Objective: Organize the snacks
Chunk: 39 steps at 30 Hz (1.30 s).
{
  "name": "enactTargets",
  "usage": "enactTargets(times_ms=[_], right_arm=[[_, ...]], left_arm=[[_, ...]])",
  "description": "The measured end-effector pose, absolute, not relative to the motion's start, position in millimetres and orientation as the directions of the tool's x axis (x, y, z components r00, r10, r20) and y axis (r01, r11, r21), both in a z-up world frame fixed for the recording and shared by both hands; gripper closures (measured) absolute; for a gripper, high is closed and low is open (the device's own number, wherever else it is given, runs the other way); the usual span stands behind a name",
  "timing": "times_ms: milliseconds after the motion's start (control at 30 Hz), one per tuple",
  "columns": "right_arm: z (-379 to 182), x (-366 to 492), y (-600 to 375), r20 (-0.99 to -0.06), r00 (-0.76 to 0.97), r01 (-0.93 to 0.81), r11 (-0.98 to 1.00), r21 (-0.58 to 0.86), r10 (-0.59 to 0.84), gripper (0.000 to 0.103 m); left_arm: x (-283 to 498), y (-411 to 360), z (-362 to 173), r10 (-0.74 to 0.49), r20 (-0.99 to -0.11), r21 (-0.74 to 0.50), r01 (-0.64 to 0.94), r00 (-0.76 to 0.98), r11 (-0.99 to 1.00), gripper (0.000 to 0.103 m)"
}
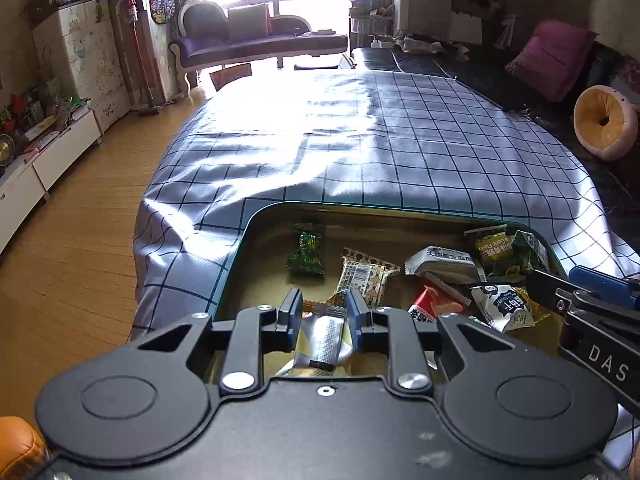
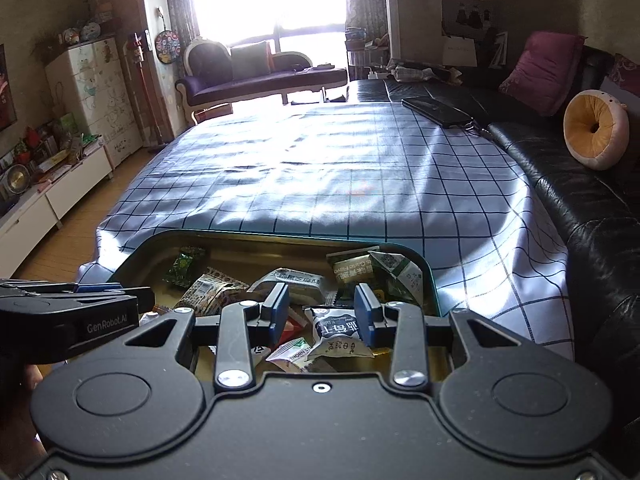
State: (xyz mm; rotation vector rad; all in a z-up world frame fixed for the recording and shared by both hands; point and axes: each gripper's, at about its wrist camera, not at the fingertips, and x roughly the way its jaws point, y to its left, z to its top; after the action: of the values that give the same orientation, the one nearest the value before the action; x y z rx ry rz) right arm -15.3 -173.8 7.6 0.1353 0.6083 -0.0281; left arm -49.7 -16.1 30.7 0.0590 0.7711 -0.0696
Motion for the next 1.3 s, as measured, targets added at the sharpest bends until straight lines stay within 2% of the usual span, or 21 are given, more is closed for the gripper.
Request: enactTargets(times_ms=[333, 600, 733, 900, 1300], right_arm=[[-7, -20, -175, -0.622, 0.783, 0.093, 0.986, 0.137, 0.013, 0.058], [-9, -32, -169, -0.61, 0.792, 0.095, 0.99, 0.109, -0.009, 0.058], [-4, -41, -167, -0.59, 0.807, 0.088, 0.99, 0.11, -0.006, 0.058], [2, -52, -163, -0.573, 0.82, 0.073, 0.992, 0.107, 0.001, 0.058], [5, -70, -165, -0.576, 0.817, 0.061, 0.993, 0.105, 0.01, 0.058]], left_arm=[[-64, -20, 24, -0.043, -0.688, 0.023, 0.081, 0.724, 0.996, 0.077], [-78, -16, 20, -0.05, -0.687, 0.012, 0.081, 0.725, 0.997, 0.077], [-86, -16, 23, -0.048, -0.674, 0.022, 0.085, 0.737, 0.996, 0.072], [-94, -16, 24, -0.047, -0.67, 0.025, 0.086, 0.741, 0.996, 0.072], [-110, -19, 25, -0.035, -0.657, 0.048, 0.089, 0.753, 0.995, 0.07]])
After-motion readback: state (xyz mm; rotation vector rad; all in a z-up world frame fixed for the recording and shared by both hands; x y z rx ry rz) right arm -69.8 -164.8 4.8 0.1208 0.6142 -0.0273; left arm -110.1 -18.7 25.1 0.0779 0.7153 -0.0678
